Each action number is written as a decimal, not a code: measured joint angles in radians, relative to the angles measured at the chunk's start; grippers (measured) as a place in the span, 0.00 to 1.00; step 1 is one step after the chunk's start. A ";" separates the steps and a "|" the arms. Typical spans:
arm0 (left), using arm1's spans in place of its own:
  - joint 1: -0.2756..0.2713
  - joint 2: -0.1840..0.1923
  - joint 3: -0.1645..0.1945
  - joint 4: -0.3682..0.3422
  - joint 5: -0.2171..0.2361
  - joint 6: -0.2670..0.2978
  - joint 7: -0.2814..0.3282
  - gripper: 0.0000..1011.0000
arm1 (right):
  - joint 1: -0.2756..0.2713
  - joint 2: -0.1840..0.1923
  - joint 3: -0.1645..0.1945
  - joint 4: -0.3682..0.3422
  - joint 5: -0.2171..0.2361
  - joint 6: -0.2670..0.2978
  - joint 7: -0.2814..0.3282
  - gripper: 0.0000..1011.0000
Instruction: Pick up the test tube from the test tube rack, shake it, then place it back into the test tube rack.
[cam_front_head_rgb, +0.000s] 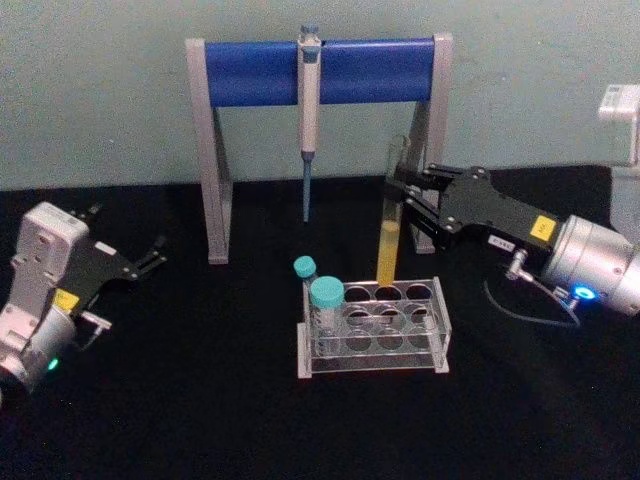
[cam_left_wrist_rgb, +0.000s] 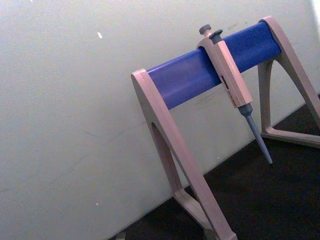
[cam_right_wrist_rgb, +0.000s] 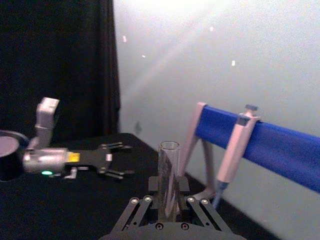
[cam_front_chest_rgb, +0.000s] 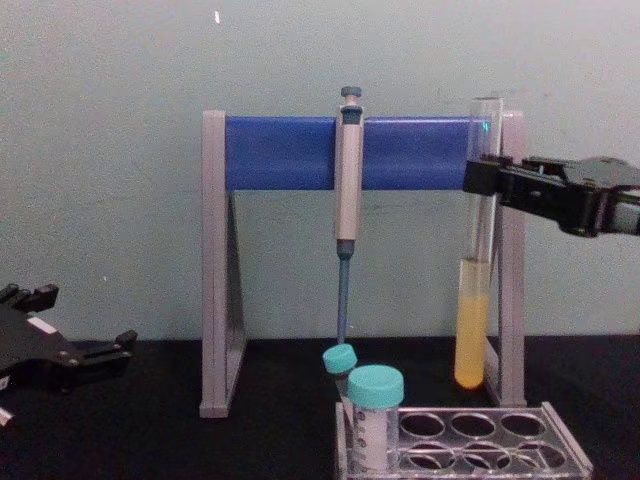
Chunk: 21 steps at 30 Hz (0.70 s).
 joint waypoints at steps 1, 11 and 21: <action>0.000 0.000 0.000 0.000 0.000 0.000 0.000 0.99 | -0.003 0.004 0.000 -0.002 0.011 0.003 0.008 0.23; 0.000 0.000 0.000 0.000 0.000 0.000 0.000 0.99 | -0.045 0.092 0.012 -0.049 0.078 0.028 0.049 0.23; 0.000 0.000 0.000 0.000 0.000 0.000 0.000 0.99 | -0.069 0.170 0.036 -0.070 0.064 0.027 -0.012 0.23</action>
